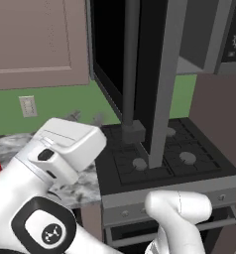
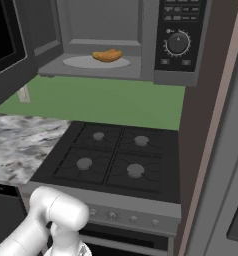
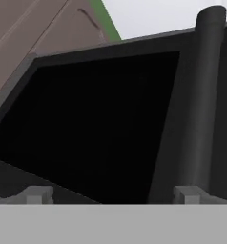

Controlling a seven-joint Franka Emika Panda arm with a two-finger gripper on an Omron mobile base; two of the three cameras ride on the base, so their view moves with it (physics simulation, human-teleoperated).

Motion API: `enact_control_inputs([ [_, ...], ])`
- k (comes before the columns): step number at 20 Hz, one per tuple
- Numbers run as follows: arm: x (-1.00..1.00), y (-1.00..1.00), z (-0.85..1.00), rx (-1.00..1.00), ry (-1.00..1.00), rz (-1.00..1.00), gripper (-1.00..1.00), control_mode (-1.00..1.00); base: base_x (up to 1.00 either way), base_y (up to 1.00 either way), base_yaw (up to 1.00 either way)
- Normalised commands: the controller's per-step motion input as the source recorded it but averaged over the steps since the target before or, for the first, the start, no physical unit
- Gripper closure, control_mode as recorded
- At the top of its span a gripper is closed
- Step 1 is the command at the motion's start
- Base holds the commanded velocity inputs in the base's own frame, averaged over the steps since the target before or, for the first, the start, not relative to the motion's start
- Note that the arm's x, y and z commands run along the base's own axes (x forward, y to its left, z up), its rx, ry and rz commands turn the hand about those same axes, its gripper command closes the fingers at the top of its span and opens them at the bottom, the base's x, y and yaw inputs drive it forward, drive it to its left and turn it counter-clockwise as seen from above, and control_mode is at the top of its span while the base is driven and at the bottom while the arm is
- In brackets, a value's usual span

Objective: Close the microwave door.

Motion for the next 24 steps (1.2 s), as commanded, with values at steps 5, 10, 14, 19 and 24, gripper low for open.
enact_control_inputs([
  [5,0.33,-0.59,0.11,0.0,-0.02,-0.11,-1.0,-1.0,0.0,0.0,0.0],
  [10,0.22,-0.87,0.22,0.04,0.0,-0.07,-1.0,-1.0,0.0,0.0,0.0],
  [14,0.06,-1.0,0.29,0.09,0.0,-0.06,-1.0,-1.0,0.0,0.0,0.0],
  [19,0.01,-1.0,0.32,0.1,-0.01,-0.04,-1.0,-1.0,0.0,0.0,0.0],
  [24,0.22,-1.0,0.25,0.11,0.0,0.0,-1.0,-1.0,0.0,0.0,0.0],
])
